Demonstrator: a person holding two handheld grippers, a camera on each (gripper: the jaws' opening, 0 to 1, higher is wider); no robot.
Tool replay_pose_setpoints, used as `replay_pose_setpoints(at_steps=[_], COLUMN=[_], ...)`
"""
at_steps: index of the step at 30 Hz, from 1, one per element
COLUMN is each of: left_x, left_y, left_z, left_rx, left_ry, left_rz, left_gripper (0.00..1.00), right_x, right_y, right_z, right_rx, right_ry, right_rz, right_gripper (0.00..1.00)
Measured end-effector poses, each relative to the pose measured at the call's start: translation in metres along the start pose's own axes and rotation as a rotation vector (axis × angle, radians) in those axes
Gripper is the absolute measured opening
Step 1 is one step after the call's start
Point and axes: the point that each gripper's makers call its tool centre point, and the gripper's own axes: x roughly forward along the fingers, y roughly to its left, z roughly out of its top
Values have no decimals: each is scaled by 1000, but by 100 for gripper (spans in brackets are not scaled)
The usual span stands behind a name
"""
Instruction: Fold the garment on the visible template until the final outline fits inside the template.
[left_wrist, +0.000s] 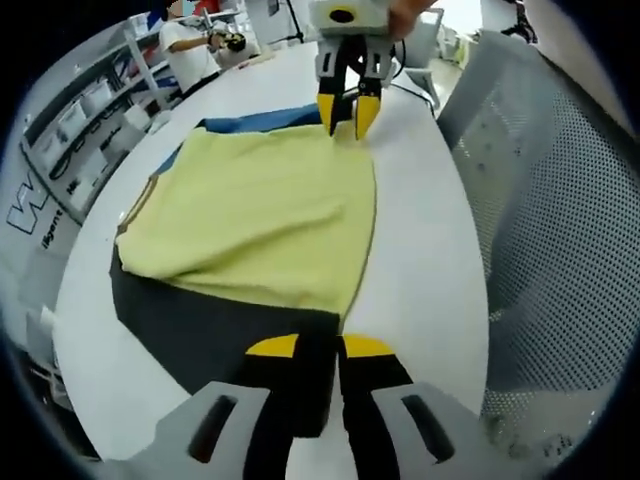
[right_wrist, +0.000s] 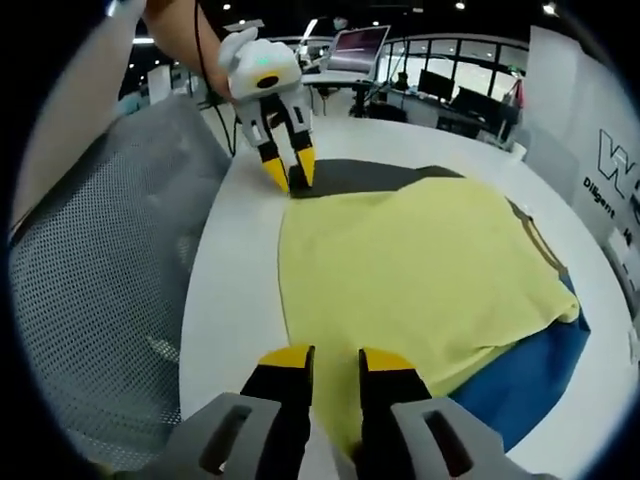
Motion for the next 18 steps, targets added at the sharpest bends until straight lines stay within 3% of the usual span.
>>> replay_pose_setpoints(at_steps=[6,12,18], left_x=[2,1,-5], left_y=[1,3,7], left_z=[1,2,5], left_rx=[46,23,-41], left_ry=[12,0,-27], left_rz=[9,1,6], left_gripper=[11,2,1], right_x=[3,4,5], right_y=[1,0,2], right_z=[2,4,5], right_rx=[0,-3,-3], right_ry=[-3,-7,-7], right_rz=[5,5,9], right_gripper=[12,11,12])
